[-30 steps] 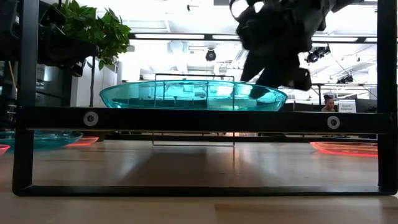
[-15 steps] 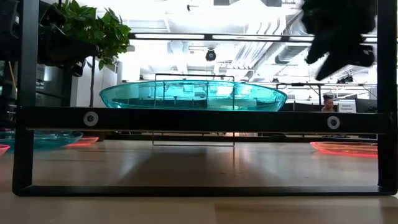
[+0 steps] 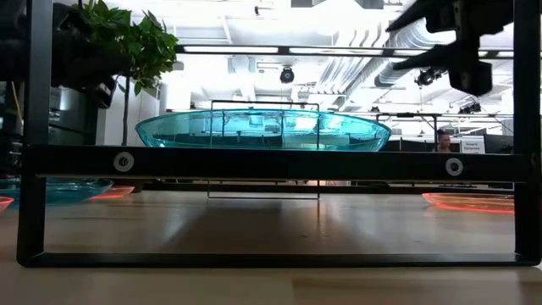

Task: Place and stack plates onto a shelf
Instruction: Stack the left blue transparent plate on the blue transparent plate

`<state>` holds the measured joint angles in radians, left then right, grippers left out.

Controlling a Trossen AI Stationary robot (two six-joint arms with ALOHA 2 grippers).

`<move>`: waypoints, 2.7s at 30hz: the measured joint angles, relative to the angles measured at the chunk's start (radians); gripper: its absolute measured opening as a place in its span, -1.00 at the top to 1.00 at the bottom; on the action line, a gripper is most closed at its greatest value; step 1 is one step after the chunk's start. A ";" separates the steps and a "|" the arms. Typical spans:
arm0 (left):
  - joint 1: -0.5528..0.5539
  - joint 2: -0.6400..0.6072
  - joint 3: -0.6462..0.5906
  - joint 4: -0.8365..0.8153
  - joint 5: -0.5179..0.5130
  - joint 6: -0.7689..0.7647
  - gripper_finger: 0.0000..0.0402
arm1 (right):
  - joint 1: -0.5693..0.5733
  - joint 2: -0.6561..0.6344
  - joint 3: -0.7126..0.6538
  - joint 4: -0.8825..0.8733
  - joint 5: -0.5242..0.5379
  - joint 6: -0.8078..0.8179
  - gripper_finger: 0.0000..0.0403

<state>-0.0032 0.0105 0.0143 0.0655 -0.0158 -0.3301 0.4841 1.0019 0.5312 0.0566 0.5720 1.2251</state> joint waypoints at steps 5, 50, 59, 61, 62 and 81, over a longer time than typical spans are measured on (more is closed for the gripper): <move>0.000 0.016 0.000 0.174 -0.124 -0.238 1.00 | -0.002 0.000 0.005 0.008 0.000 -0.003 0.06; -0.702 1.097 0.602 -0.813 -0.429 -0.580 0.81 | -0.002 0.000 0.006 -0.127 0.001 -0.003 0.06; -0.670 1.209 0.602 -0.800 -0.448 -0.586 0.27 | -0.002 0.000 0.006 -0.134 0.002 -0.003 0.06; -0.664 1.252 0.602 -0.801 -0.448 -0.601 0.20 | -0.002 0.000 0.006 -0.138 0.005 -0.003 0.06; -0.664 1.271 0.602 -0.801 -0.449 -0.613 0.17 | -0.002 0.000 0.006 -0.139 0.007 -0.003 0.06; -0.666 1.547 0.608 -0.850 -0.508 -0.939 0.27 | -0.002 0.000 0.006 -0.145 0.027 -0.003 0.06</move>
<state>-0.6697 1.5570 0.6228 -0.7841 -0.5239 -1.2688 0.4824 1.0023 0.5373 -0.0887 0.5991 1.2221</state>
